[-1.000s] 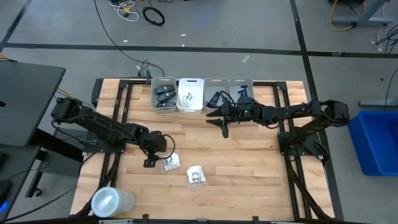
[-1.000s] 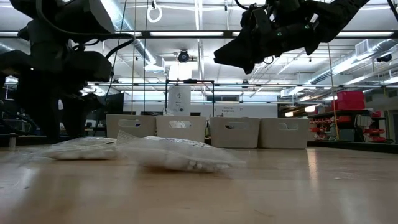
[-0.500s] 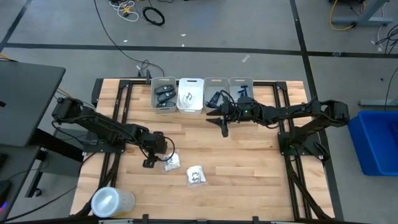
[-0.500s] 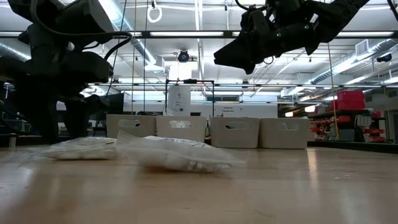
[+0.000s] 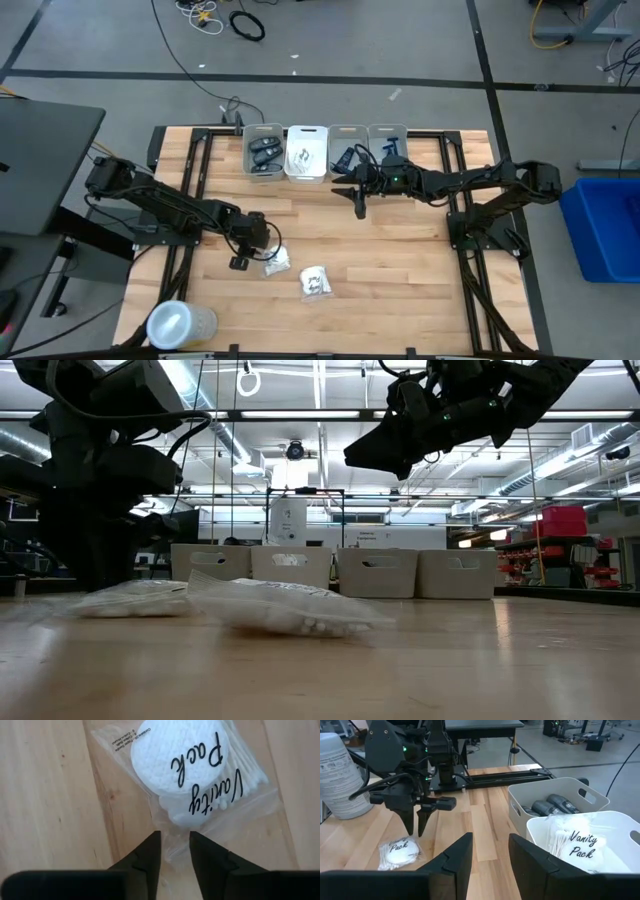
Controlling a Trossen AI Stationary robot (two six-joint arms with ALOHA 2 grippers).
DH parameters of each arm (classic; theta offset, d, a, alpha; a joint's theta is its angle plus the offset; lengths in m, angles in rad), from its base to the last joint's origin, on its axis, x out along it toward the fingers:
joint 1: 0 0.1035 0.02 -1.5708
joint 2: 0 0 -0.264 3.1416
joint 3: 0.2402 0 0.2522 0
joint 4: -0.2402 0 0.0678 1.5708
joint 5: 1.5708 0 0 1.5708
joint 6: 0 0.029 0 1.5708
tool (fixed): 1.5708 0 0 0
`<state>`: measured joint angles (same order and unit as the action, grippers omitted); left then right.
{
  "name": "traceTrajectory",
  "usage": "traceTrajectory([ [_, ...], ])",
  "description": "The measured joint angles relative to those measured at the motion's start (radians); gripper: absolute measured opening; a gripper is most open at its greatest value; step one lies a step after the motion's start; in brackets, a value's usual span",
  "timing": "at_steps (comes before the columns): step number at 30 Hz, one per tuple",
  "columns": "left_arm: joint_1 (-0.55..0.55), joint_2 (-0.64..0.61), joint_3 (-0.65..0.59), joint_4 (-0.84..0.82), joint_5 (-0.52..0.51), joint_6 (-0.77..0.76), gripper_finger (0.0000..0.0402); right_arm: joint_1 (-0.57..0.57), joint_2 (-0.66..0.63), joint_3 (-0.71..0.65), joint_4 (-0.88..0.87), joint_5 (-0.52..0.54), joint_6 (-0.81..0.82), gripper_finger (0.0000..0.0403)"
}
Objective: Pick & Place Travel size toiletries
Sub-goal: Put the white cotton pack into the white bin
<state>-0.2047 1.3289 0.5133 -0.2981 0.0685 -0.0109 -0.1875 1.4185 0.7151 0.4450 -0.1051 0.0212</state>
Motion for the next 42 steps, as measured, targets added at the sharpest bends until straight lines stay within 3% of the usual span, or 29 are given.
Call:
traceTrajectory([
  [20, 0.001, 0.000, 0.000, -0.003, 0.000, -0.025, 0.0008, 0.000, 0.000, 0.000, 0.000, 0.000, 0.000, 0.0130],
  [34, 0.001, -0.001, 0.021, -0.016, 0.036, -0.034, 0.0006, 0.000, 0.000, 0.000, 0.000, -0.001, 0.000, 0.0129],
  [42, 0.001, -0.001, 0.134, -0.180, 0.045, -0.003, 0.0005, 0.000, 0.000, 0.000, 0.000, -0.001, 0.000, 0.0130],
])
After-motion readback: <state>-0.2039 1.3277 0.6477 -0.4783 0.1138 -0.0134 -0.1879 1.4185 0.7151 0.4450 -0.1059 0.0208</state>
